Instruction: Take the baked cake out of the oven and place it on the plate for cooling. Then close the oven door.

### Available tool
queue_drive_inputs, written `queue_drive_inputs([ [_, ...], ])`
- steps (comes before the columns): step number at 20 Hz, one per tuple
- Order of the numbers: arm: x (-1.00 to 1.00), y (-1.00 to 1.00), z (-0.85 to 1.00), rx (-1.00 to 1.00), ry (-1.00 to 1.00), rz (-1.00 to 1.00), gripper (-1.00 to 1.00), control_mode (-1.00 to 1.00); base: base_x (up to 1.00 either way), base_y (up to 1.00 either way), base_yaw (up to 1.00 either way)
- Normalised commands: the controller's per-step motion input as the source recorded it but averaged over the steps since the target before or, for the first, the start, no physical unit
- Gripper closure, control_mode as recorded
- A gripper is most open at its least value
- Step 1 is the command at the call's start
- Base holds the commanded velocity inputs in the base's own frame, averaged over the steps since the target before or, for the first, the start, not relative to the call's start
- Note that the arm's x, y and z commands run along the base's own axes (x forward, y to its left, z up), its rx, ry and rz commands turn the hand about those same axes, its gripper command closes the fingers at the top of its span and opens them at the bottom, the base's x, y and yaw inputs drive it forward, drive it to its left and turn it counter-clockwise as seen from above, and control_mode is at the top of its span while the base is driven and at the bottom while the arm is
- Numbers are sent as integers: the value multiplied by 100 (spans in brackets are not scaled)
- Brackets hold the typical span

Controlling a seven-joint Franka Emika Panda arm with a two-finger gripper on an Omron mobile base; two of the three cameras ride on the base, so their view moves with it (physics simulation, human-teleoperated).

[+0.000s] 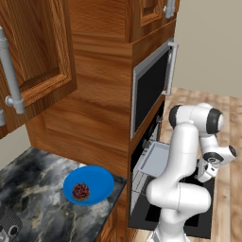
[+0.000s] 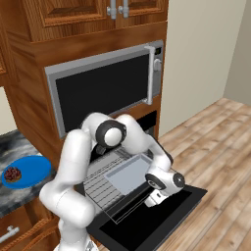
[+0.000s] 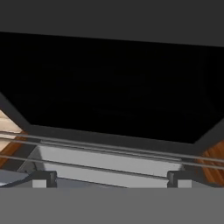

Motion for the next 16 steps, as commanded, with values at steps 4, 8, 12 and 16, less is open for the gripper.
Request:
queue_drive_inputs([
  [4,21,-10,-30,0,1,0,-100,-100,0,0,0],
  [8,22,-7,-29,0,0,0,-100,-100,0,0,0],
  [12,26,-1,-24,0,0,0,-100,-100,0,0,0],
  [16,25,-2,-23,0,0,0,-100,-100,0,0,0],
])
